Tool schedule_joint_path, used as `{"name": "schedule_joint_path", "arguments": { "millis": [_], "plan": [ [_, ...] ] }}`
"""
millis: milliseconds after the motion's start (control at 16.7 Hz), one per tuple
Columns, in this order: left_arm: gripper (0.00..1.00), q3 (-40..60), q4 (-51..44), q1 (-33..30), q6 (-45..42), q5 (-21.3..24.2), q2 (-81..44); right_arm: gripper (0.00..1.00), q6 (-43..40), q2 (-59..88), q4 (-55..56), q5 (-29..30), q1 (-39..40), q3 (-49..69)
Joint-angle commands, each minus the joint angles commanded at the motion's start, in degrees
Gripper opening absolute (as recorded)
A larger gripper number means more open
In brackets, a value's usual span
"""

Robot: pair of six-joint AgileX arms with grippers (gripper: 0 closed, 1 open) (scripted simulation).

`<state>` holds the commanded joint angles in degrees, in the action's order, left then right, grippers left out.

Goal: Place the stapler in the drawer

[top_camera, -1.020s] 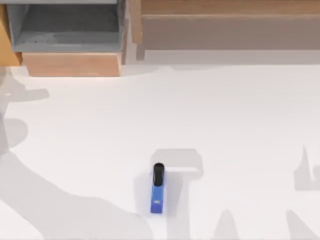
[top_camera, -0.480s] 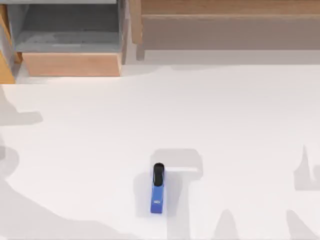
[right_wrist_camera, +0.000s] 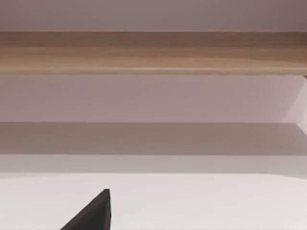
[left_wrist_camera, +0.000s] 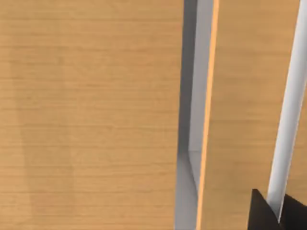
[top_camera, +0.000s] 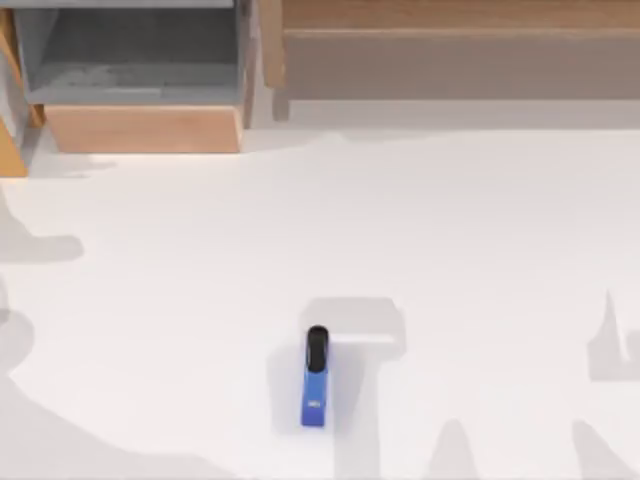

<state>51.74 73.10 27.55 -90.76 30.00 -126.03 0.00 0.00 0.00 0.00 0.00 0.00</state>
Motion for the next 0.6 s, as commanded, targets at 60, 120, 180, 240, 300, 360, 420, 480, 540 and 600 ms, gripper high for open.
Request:
{"name": "schedule_joint_path", "arguments": {
  "millis": [60,120,180,240,300,360,420,480,540,600],
  "plan": [
    [0.0,-1.6,0.9,0.6,0.0,0.6,0.7,1.0,0.0,0.0,0.0,0.0,0.0,0.0],
    [0.0,-3.7,1.9,1.3,0.0,1.4,1.5,1.0,0.0,0.0,0.0,0.0,0.0,0.0],
    [0.0,-5.9,2.8,2.0,0.1,2.1,2.2,1.0,0.0,0.0,0.0,0.0,0.0,0.0],
    [0.0,-8.0,3.9,2.8,0.1,2.9,3.0,1.0,0.0,0.0,0.0,0.0,0.0,0.0],
    [0.0,-9.8,4.8,3.5,0.0,3.5,3.7,1.0,0.0,0.0,0.0,0.0,0.0,0.0],
    [0.0,-11.1,5.6,4.1,-0.1,4.0,4.3,1.0,0.0,0.0,0.0,0.0,0.0,0.0],
    [0.0,-11.7,6.1,4.4,-0.2,4.3,4.7,1.0,0.0,0.0,0.0,0.0,0.0,0.0],
    [0.0,-11.8,6.2,4.5,-0.2,4.4,4.7,1.0,0.0,0.0,0.0,0.0,0.0,0.0],
    [0.0,-11.8,6.2,4.5,-0.2,4.4,4.7,1.0,0.0,0.0,0.0,0.0,0.0,0.0],
    [0.0,-11.8,6.2,4.5,-0.2,4.4,4.7,1.0,0.0,0.0,0.0,0.0,0.0,0.0]
  ]
}}
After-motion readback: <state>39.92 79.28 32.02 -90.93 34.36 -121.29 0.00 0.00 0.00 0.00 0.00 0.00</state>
